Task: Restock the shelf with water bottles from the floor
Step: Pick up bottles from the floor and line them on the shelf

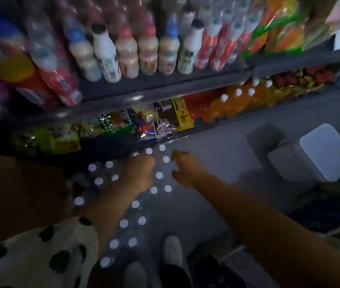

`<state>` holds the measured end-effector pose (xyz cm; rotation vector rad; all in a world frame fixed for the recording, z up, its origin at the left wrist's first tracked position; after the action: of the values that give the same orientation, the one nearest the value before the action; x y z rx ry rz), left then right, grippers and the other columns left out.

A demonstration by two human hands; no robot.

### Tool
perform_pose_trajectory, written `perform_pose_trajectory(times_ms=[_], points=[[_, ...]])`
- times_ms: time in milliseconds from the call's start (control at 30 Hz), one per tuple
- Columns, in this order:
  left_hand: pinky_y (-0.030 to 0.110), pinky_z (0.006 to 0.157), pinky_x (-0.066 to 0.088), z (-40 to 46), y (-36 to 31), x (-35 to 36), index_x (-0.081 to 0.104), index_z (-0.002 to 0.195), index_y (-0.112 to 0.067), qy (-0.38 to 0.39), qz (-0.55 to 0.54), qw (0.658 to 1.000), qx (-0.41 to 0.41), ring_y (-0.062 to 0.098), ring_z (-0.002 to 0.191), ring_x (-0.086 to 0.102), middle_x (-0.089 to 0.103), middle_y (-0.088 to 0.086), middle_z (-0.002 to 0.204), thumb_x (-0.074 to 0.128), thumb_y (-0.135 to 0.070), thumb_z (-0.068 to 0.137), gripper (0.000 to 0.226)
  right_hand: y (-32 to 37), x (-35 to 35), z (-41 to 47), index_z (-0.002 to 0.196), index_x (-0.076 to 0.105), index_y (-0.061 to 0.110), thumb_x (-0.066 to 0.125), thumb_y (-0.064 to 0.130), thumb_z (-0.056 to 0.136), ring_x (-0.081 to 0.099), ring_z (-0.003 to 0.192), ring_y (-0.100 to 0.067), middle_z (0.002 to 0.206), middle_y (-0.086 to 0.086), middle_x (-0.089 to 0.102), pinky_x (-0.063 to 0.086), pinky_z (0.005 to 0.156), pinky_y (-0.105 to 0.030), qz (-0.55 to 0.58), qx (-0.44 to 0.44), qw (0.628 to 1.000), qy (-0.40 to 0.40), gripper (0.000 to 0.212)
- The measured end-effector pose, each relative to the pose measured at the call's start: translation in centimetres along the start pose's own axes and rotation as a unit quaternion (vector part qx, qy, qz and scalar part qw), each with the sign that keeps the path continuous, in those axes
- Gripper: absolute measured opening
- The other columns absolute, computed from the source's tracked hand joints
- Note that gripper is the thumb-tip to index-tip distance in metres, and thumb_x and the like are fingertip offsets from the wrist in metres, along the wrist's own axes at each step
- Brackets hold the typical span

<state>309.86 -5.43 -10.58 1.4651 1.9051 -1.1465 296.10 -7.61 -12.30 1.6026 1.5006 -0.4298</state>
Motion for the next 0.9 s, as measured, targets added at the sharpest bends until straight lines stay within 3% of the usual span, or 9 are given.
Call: perform_pose_trajectory(times_ms=[233, 433, 567, 800, 900], points=[[0.040, 0.087, 0.052, 6.0, 5.3, 15.8, 0.060, 0.103, -0.013, 0.035, -0.055, 0.998, -0.027, 0.026, 0.103, 0.062, 0.063, 0.007, 0.107, 0.061, -0.018, 0.087, 0.017, -6.5, 18.7, 7.5, 0.138, 0.028, 0.013, 0.060, 0.032, 0.089, 0.050, 0.118, -0.036, 0.127, -0.017, 0.050, 0.045, 0.092, -0.041, -0.106, 0.035, 0.990, 0.088, 0.062], [0.036, 0.094, 0.048, 7.5, 6.9, 21.1, 0.056, 0.121, -0.017, 0.042, -0.059, 0.996, -0.060, 0.024, 0.114, 0.056, 0.057, 0.004, 0.123, 0.059, -0.017, 0.089, 0.032, -8.0, 24.1, 10.5, 0.135, 0.033, 0.009, 0.046, 0.004, 0.091, 0.056, 0.111, -0.038, 0.122, -0.020, 0.054, 0.048, 0.087, -0.044, -0.201, 0.002, 0.978, 0.057, 0.046], [0.036, 0.092, 0.049, 6.2, 6.9, 19.2, 0.058, 0.112, -0.015, 0.028, -0.066, 0.996, -0.052, 0.024, 0.111, 0.058, 0.060, 0.005, 0.118, 0.060, -0.015, 0.087, 0.025, -8.2, 21.3, 9.4, 0.132, 0.036, 0.012, 0.045, 0.007, 0.089, 0.057, 0.110, -0.037, 0.119, -0.019, 0.058, 0.047, 0.085, -0.040, -0.190, -0.018, 0.980, 0.064, 0.044], [0.034, 0.086, 0.051, 1.2, 4.4, 11.9, 0.058, 0.101, -0.017, -0.014, -0.096, 0.995, -0.030, 0.021, 0.101, 0.061, 0.062, 0.002, 0.106, 0.059, -0.010, 0.084, 0.019, -5.2, 9.6, 2.1, 0.139, 0.034, 0.018, 0.051, 0.022, 0.090, 0.057, 0.107, -0.035, 0.119, -0.018, 0.056, 0.046, 0.080, -0.036, -0.211, -0.074, 0.972, 0.066, 0.052], [0.032, 0.097, 0.045, -0.8, 2.4, 10.1, 0.051, 0.124, -0.017, 0.016, -0.144, 0.989, -0.002, 0.021, 0.116, 0.055, 0.056, 0.003, 0.123, 0.065, -0.012, 0.082, 0.045, -2.5, 2.4, -2.5, 0.139, 0.035, 0.019, 0.051, 0.029, 0.091, 0.057, 0.105, -0.035, 0.117, -0.016, 0.057, 0.044, 0.078, -0.036, -0.229, -0.110, 0.966, 0.040, 0.051]])
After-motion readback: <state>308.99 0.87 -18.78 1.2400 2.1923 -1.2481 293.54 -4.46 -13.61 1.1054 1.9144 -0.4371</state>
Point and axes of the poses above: each hand's wrist, its own z-axis towards the middle knuckle, its own x-axis out of the palm, y = z × x, the point moved 4 cm from there along z, towards the middle knuckle
